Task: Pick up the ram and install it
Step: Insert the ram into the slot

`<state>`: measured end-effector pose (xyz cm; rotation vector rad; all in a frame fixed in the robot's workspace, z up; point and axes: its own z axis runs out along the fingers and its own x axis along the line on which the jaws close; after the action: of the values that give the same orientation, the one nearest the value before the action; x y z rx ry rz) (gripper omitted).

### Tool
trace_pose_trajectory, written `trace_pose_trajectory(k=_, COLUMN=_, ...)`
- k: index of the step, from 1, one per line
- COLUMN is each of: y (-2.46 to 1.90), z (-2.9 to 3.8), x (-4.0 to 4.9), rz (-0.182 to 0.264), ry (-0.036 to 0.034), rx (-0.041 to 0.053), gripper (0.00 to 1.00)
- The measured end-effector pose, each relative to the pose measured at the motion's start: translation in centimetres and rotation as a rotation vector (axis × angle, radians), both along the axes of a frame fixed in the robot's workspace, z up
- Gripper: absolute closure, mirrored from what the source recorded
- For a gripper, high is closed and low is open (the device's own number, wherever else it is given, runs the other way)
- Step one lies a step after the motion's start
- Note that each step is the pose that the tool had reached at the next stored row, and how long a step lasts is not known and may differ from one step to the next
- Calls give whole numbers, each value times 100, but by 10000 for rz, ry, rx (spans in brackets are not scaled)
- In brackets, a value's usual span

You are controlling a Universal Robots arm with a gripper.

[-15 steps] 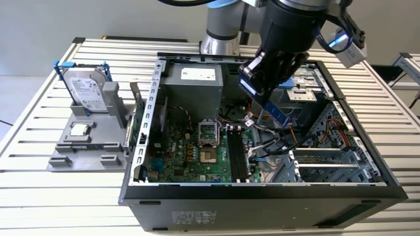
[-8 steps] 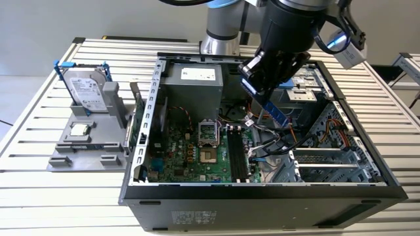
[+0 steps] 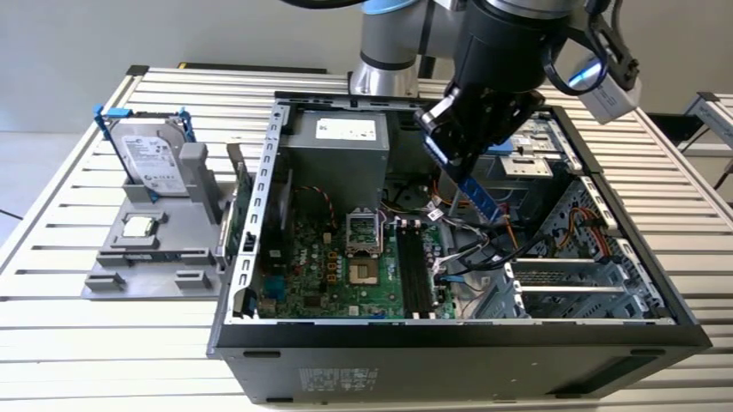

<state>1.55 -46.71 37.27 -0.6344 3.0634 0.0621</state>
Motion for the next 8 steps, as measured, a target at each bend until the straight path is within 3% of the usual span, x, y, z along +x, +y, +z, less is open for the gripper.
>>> trace_pose_trajectory(k=8, y=0, z=0, x=1, rz=-699, ry=-1, rx=1, gripper=100)
